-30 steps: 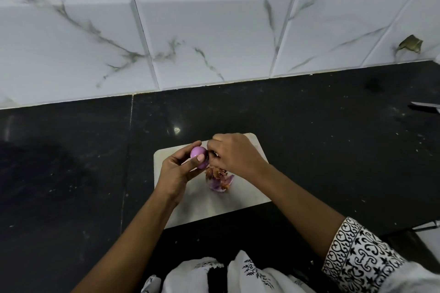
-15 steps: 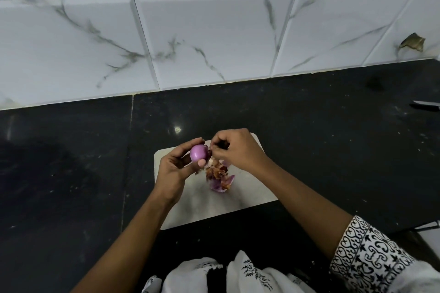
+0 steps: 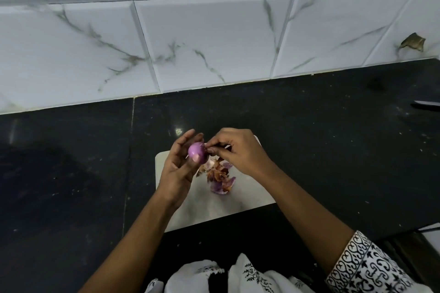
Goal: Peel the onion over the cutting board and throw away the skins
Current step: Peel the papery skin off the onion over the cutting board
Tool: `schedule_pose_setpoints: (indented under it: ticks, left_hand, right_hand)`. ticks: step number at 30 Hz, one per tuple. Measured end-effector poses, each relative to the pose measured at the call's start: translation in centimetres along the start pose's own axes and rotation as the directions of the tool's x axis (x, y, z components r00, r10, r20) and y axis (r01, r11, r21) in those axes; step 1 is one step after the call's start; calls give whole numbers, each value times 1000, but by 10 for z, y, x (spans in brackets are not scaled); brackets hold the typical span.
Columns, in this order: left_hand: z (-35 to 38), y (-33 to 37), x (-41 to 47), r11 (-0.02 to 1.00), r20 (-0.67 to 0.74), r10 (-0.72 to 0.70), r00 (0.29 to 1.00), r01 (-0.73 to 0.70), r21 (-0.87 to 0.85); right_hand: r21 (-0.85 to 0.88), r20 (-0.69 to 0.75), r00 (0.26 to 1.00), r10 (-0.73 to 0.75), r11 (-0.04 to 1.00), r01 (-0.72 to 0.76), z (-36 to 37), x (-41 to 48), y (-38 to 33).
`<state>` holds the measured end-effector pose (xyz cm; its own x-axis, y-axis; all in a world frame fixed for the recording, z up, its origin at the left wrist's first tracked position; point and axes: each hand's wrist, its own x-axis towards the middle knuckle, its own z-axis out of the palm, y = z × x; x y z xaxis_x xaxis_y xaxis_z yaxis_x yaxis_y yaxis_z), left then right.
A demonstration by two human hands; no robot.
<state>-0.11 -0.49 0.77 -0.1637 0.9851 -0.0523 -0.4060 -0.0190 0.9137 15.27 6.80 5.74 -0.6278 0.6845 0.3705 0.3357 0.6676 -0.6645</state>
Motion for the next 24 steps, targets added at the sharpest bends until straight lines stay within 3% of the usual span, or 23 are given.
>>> schedule_pose_setpoints:
  ticks: [5,9,12,17,21,24]
  left_hand:
    - [4,20,5,933,-73,-293,953,302,195]
    - [1,24,5,953,-39,-231,972,234,193]
    - [2,16,5,978,-68,-185,980,191,80]
    - [2,8,1,992,-86,-103,991,109,59]
    - [4,6,-1,997,-103,-75,992,76,3]
    - [2,5,0,995,-122,-95,988,91,-35]
  right_hand:
    - [-188,66,988,-138,971,149,0,0,0]
    - [-108,-35,994,-106,989,102,4,-3,6]
    - [-64,-108,994,-32,998,25,11,-4,8]
    - [108,-252,945,207,977,-186,16,-2,10]
    - [186,-137,906,400,909,-373,16,-5,15]
    - [0,-60,919,390,920,-391,22,-11,18]
